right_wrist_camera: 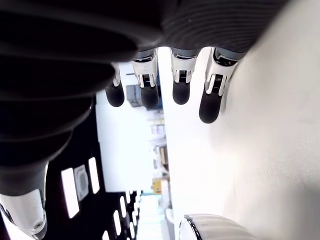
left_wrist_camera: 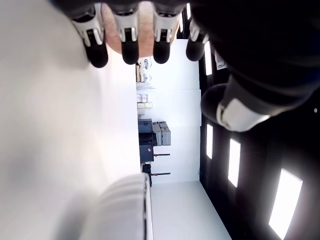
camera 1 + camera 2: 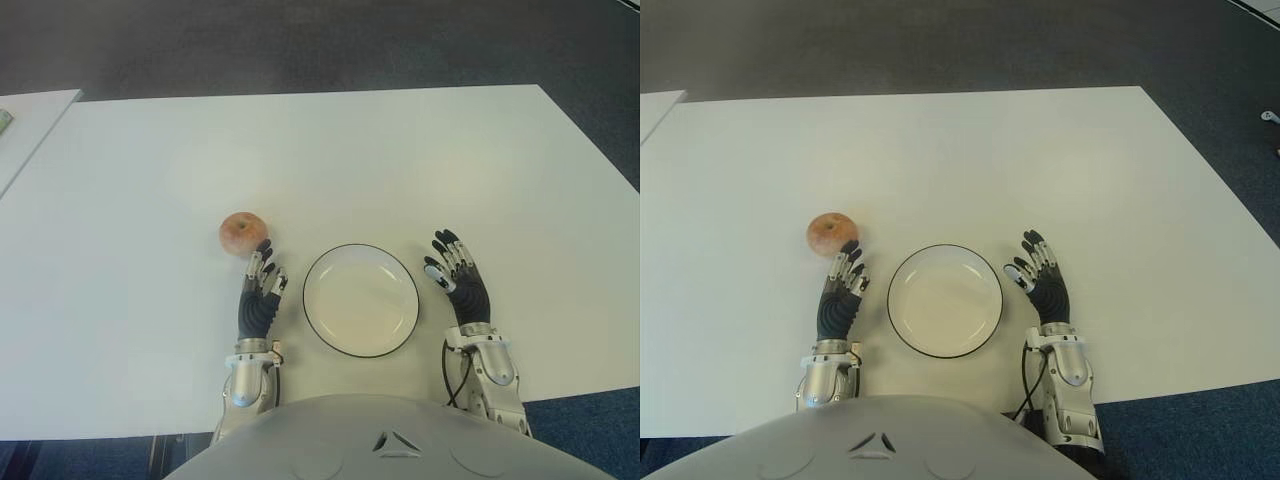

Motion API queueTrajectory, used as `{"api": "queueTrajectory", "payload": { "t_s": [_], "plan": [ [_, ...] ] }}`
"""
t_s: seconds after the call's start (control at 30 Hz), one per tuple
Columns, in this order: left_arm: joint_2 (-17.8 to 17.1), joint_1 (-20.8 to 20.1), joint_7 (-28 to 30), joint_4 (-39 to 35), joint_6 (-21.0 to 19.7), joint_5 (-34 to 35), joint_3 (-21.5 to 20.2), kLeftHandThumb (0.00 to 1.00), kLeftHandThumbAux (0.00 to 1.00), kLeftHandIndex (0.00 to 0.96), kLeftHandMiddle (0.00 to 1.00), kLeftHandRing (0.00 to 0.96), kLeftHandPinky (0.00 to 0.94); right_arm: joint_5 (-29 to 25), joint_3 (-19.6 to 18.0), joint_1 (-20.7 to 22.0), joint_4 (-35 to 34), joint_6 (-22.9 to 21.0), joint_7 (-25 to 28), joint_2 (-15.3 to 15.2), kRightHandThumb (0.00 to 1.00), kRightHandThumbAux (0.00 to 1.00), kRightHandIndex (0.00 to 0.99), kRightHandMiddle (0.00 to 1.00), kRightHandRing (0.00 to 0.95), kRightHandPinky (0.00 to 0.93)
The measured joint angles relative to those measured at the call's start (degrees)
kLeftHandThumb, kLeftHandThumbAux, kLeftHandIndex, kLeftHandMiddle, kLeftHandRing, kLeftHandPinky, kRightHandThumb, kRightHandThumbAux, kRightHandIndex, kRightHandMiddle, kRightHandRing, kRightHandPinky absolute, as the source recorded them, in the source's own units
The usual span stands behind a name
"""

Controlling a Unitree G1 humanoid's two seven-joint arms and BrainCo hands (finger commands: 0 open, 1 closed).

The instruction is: Put the apples into the plate.

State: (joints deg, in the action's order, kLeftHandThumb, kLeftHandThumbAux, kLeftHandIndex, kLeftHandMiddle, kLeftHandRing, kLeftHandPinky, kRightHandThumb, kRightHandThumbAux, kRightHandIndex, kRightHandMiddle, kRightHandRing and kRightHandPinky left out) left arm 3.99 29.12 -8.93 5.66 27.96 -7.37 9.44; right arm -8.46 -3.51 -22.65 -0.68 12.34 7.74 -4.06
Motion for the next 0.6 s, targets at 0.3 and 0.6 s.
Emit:
{"api": "queueTrajectory", "payload": {
  "t_s": [0.3, 0.6],
  "plan": [
    [0.01, -0.02, -0.34, 0.14, 0.08, -0.18, 0.02, 0.084, 0.575, 0.056, 0.080, 0.095, 0.137, -0.25, -0.25, 0.13, -0.02, -0.31, 0.40, -0.20, 0.151, 0.645, 0.022, 0.106, 0.056, 0.009],
    [-0.04, -0.28, -0.50, 0.61, 0.10, -0.59, 0.02, 0.073, 0.571, 0.052, 0.081, 0.098, 0.147, -0.23, -0.34, 0.29, 0.10, -0.33, 0.38, -0.19, 0.156, 0.648, 0.018, 0.096, 0.048, 0.016]
  ]
}}
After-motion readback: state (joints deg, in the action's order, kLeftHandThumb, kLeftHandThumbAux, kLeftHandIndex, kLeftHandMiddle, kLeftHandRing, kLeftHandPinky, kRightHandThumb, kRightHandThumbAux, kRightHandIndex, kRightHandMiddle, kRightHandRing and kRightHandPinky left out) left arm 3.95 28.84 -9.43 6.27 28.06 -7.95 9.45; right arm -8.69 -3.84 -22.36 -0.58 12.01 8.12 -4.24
